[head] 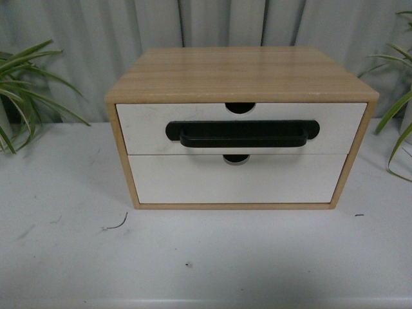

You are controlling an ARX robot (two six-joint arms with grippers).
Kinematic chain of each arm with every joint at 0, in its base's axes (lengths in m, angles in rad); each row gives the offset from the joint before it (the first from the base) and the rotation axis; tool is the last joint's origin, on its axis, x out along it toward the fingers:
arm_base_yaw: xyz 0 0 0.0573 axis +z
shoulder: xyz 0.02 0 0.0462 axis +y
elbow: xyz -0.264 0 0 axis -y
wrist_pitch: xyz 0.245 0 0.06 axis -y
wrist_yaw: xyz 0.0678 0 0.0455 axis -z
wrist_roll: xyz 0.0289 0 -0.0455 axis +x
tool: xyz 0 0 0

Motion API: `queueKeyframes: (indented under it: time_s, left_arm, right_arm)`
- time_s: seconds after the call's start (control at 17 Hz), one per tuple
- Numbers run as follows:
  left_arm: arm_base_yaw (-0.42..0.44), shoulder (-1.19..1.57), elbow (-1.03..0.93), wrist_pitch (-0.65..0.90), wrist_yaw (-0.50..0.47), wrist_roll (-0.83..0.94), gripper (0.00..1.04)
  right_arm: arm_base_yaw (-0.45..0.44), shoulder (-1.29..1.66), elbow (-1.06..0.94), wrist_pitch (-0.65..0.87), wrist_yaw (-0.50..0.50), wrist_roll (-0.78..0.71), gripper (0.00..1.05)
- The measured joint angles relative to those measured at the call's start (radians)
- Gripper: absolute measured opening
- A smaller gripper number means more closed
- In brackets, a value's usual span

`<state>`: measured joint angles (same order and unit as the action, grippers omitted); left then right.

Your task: Pull drawer

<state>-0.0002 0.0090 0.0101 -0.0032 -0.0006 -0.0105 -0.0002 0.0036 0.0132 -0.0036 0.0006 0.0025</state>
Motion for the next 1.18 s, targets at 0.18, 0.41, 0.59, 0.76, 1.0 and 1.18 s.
queueKeyframes:
  time_s: [0.18,0.41,0.59,0.76,1.0,1.18]
  left_arm:
    - [0.000,0.000,0.000,0.000,0.000,0.000,0.98]
    - [0.000,0.000,0.000,0.000,0.000,0.000,0.98]
    - [0.000,0.000,0.000,0.000,0.000,0.000,0.98]
    - [0.000,0.000,0.000,0.000,0.000,0.000,0.98]
    - [0.000,0.000,0.000,0.000,0.000,0.000,0.98]
    - [0.000,0.000,0.000,0.000,0.000,0.000,0.98]
  right_arm:
    - [0.000,0.000,0.000,0.000,0.000,0.000,0.98]
    - [0.000,0.000,0.000,0.000,0.000,0.000,0.98]
    - [0.000,0.000,0.000,0.000,0.000,0.000,0.98]
    - [0.000,0.000,0.000,0.000,0.000,0.000,0.98]
    - [0.000,0.000,0.000,0.000,0.000,0.000,0.98]
    - [0.000,0.000,0.000,0.000,0.000,0.000,0.98]
